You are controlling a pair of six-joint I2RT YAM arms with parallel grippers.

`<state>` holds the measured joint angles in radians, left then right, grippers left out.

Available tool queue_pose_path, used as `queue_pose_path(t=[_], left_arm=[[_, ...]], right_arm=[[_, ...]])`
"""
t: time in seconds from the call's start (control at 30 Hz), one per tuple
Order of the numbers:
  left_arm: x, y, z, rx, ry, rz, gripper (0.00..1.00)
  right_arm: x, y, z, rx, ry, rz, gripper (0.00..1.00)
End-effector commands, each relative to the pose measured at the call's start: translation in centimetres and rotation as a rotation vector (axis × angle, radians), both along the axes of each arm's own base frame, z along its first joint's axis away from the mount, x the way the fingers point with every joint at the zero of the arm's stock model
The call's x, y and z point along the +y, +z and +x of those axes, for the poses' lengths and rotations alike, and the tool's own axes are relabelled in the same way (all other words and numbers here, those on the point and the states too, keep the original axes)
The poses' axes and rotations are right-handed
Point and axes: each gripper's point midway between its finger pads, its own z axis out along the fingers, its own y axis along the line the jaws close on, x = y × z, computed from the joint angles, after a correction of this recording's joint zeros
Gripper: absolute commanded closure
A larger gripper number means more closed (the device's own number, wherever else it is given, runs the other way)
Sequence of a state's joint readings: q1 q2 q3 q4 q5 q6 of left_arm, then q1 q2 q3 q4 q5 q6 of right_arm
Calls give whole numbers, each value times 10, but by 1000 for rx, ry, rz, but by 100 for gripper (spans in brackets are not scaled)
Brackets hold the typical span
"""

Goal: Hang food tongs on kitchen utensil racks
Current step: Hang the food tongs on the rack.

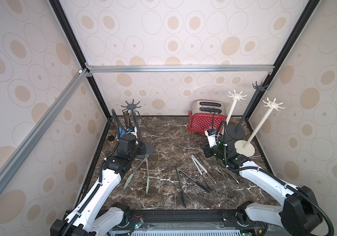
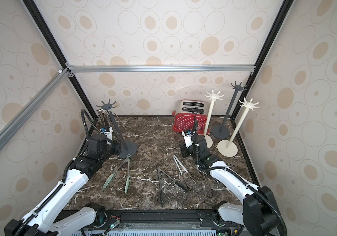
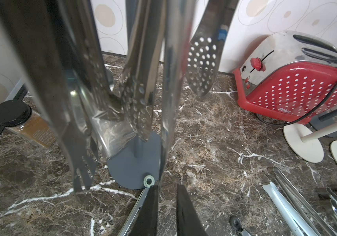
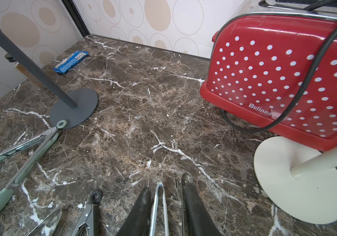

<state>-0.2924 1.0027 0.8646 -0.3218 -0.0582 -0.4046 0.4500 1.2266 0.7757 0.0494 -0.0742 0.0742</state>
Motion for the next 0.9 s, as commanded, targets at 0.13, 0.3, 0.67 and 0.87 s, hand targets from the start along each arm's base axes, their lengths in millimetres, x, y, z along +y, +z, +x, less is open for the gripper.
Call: queue_pose_path(t=[0.13, 0.3, 0.67, 0.87], left_arm=[[-1, 25, -11, -40, -29, -19, 67], [-1, 28, -22, -45, -47, -28, 52], [-5, 14, -54, 44, -132, -10, 44], [-7, 10, -71, 57, -188, 7, 38]], right_arm=[[-1, 7, 1, -15, -3, 25, 69], [0, 8, -1, -13, 5, 36, 67], [-4, 1, 2, 58, -56, 57, 63], [-30, 3, 4, 92, -190, 3, 59]])
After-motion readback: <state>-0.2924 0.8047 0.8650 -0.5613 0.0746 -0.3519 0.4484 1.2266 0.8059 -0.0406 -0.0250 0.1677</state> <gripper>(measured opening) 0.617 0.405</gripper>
